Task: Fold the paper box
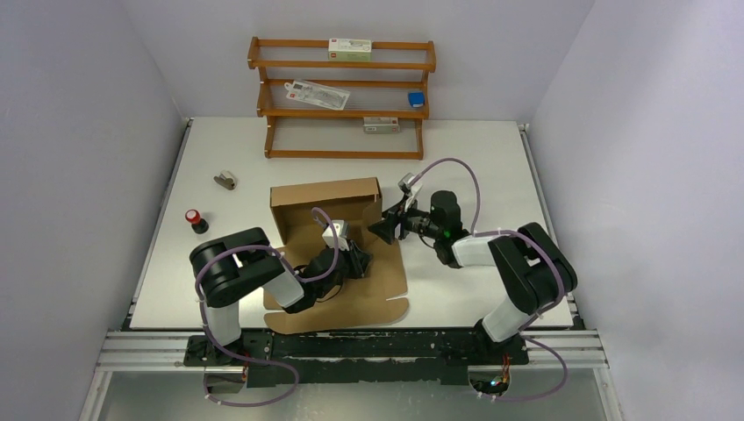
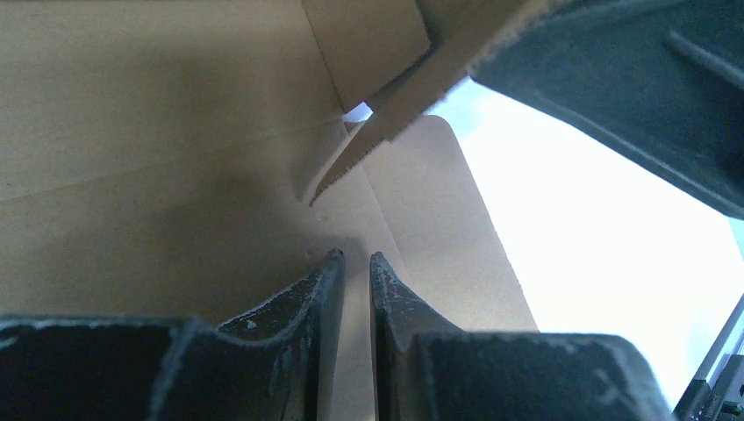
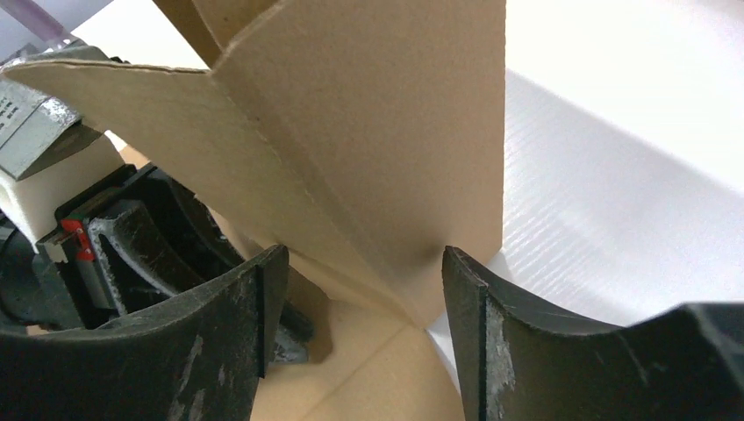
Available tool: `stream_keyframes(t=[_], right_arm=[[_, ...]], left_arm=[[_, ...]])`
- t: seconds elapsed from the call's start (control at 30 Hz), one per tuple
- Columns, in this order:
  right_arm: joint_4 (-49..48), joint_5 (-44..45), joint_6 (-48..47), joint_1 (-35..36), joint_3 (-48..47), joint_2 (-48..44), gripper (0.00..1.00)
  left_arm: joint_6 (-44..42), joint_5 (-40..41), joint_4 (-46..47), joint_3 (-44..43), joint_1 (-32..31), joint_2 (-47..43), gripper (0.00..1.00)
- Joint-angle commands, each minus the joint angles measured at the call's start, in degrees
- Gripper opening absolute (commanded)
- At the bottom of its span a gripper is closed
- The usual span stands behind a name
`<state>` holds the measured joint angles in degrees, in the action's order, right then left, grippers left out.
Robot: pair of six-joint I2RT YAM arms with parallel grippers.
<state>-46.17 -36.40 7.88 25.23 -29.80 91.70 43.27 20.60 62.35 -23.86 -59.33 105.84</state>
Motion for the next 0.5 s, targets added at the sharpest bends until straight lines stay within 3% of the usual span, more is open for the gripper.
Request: stream_keyframes(t=[0.0, 0.47], right_arm=[[-9.98, 2.74, 0.14, 0.7, 0.53, 1.98, 0.67], [-8.67, 10.98, -5.28, 3.64, -2.47, 4.17, 0.46]], left_arm=[[-0.89, -2.42, -4.26, 0.24, -0.39, 1.59, 0.24], [-0.73, -3.26, -4.1, -0.17, -0.39, 2.09, 0.23]])
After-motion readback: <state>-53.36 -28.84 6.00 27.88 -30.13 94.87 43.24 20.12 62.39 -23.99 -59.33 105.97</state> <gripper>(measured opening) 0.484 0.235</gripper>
